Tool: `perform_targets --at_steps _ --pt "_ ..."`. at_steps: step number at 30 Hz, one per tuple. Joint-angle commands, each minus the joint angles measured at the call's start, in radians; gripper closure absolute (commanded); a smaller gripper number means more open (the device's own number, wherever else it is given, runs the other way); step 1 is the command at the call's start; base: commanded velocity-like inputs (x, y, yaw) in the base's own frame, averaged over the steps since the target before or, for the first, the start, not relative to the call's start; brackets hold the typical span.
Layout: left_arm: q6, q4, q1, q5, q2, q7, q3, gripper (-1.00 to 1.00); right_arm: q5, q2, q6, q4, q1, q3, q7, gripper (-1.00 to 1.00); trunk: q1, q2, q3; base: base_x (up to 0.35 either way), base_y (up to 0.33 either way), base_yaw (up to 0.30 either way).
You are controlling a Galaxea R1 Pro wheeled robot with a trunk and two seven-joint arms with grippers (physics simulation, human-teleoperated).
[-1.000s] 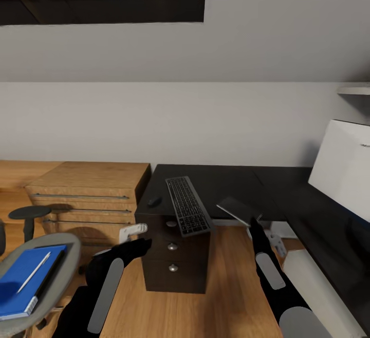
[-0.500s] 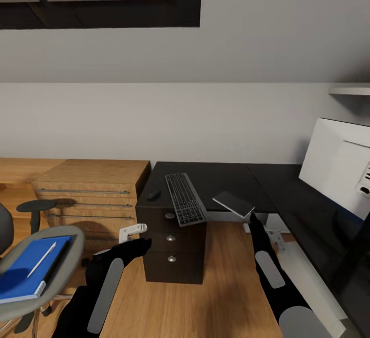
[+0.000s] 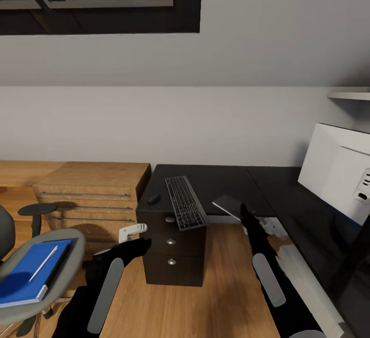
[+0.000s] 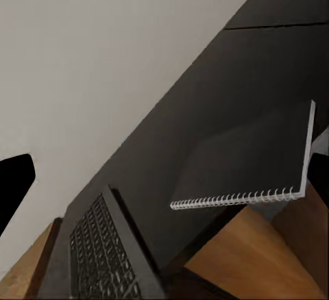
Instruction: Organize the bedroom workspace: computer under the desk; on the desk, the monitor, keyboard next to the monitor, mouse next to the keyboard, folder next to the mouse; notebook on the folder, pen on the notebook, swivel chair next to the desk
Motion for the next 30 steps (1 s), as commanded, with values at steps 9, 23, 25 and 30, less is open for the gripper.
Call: perform_targets --at_steps 9,23,25,30 --pt "0.002 0.001 -0.001 0.010 0.000 0.012 -0.001 -1.00 0.063 -0.003 0.227 -0.069 0.011 0.040 -0.115 -1.00 -0.035 0.063 0.027 0.000 0.000 0.000" --pt "0.002 0.003 -0.001 0.010 -0.001 0.012 -0.001 -1.00 0.280 -0.003 0.486 -0.199 0.012 0.043 -0.396 -1.00 -0.088 0.161 0.071 0.000 0.000 0.000" --pt "0.002 0.003 -0.001 0.010 -0.001 0.013 -0.001 -1.00 0.291 -0.002 0.460 -0.205 0.012 0.044 -0.403 -1.00 -0.096 0.175 0.077 0.000 0.000 0.000" --pt "0.002 0.003 -0.001 0.009 -0.002 0.012 -0.001 -1.00 0.331 -0.006 0.403 -0.222 0.016 0.079 -0.412 -1.00 -0.115 0.210 0.093 0.000 0.000 0.000"
